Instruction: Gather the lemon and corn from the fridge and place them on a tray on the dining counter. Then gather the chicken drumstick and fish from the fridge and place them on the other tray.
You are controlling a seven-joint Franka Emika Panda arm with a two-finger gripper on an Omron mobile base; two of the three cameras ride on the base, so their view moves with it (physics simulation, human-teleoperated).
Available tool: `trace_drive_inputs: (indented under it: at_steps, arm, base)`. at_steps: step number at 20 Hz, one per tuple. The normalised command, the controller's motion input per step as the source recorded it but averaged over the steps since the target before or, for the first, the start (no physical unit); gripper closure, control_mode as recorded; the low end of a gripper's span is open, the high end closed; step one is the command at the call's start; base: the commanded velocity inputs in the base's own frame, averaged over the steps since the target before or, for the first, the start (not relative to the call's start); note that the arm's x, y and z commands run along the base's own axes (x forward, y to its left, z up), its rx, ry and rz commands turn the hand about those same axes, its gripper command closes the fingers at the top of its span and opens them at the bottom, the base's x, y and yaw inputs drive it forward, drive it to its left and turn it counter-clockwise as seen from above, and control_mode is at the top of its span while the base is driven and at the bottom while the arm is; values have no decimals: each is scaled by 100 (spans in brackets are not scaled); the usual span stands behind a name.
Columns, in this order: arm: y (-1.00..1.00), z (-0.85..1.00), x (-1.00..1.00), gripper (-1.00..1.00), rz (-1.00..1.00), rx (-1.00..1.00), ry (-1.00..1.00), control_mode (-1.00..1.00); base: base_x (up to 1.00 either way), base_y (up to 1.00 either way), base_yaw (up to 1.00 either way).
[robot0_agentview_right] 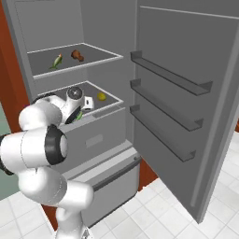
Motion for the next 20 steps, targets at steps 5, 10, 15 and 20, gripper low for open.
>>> trace_drive_inputs:
  at_steps: [5,10,15,20]
  arm:
    - [-30,75,-82,100,-8,0,0,-100]
    - [-24,77,-86,100,-11,0,0,-100]
    - [-18,65,-91,100,-11,0,0,-100]
    - [-13,52,-90,100,-12,0,0,-100]
  base:
    - [0,0,0]
    - [0,0,0]
    - [0,0,0]
    - [0,0,0]
